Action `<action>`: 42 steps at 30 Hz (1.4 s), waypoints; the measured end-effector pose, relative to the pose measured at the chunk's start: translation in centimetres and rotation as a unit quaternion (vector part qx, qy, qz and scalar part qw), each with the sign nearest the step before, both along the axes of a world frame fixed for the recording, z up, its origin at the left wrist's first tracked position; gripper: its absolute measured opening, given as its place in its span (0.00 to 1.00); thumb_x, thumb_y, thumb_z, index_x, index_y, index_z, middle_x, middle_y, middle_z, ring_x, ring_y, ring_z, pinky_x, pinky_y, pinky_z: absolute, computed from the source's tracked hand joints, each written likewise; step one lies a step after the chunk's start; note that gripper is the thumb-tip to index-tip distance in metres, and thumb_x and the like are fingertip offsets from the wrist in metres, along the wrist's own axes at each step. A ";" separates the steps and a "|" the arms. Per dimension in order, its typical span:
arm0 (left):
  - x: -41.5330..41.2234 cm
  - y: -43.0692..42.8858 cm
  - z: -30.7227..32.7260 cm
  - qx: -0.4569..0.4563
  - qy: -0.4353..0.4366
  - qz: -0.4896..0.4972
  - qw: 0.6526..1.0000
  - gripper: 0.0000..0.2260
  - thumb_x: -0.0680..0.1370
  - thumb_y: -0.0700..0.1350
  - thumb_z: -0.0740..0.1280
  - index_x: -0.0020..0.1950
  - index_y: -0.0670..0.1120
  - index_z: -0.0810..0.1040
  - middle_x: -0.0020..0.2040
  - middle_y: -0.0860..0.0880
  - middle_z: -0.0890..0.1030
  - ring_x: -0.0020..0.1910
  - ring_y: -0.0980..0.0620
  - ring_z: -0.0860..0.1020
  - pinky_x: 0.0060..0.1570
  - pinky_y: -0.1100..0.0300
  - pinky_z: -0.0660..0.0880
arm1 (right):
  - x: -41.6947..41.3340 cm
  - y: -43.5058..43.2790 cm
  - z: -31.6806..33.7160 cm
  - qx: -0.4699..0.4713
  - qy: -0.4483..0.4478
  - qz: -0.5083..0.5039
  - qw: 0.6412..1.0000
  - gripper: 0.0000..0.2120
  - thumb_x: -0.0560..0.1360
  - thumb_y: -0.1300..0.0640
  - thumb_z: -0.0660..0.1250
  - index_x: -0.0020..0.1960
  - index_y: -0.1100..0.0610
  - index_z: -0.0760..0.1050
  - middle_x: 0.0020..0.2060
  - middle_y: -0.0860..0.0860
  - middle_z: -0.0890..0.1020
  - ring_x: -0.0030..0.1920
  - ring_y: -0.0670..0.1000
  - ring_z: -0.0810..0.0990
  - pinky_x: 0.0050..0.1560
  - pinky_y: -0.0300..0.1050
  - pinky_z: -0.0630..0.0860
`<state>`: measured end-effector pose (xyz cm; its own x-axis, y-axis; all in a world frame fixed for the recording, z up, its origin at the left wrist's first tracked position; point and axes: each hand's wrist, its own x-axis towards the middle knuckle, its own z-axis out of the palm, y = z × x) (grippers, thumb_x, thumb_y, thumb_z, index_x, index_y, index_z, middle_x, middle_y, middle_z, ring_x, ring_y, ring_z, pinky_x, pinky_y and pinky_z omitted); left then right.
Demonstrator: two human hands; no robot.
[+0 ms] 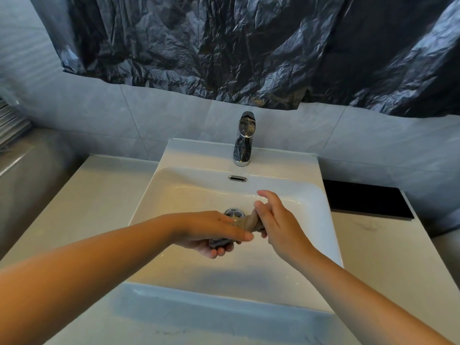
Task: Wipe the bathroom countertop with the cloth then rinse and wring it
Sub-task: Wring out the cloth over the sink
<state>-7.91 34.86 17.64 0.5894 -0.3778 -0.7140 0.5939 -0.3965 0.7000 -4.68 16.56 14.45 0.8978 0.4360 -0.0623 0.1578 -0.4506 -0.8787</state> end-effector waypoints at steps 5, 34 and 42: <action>-0.2 1.6 0.2 -0.152 0.117 0.003 0.981 0.19 0.69 0.53 0.75 0.50 0.46 0.72 0.33 0.52 0.69 0.25 0.61 0.64 0.22 0.72 0.64 | -1.4 -1.6 -0.4 0.056 -0.153 0.049 0.985 0.20 0.81 0.42 0.50 0.72 0.41 0.59 0.62 0.42 0.71 0.59 0.41 0.73 0.52 0.31 0.74; 0.2 -2.5 -2.2 0.444 -0.327 -0.284 0.785 0.16 0.78 0.55 0.60 0.53 0.42 0.76 0.41 0.45 0.76 0.37 0.47 0.73 0.38 0.56 0.71 | 1.0 0.8 -2.3 -0.205 0.091 0.085 0.971 0.20 0.80 0.53 0.52 0.30 0.53 0.66 0.26 0.48 0.70 0.30 0.47 0.67 0.32 0.40 0.62; 0.3 -2.8 -1.8 0.251 -0.201 -0.106 0.941 0.19 0.76 0.58 0.66 0.53 0.43 0.75 0.36 0.49 0.74 0.31 0.53 0.72 0.34 0.60 0.73 | 2.1 -0.7 -0.5 -0.218 -0.104 0.095 0.966 0.17 0.80 0.51 0.52 0.34 0.53 0.68 0.30 0.50 0.73 0.33 0.50 0.71 0.34 0.47 0.68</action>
<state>-7.62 32.04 15.87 0.8000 -0.1910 -0.5687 0.1917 -0.8169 0.5440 -2.62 15.87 13.92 0.8169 0.5675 -0.1036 0.4275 -0.7162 -0.5516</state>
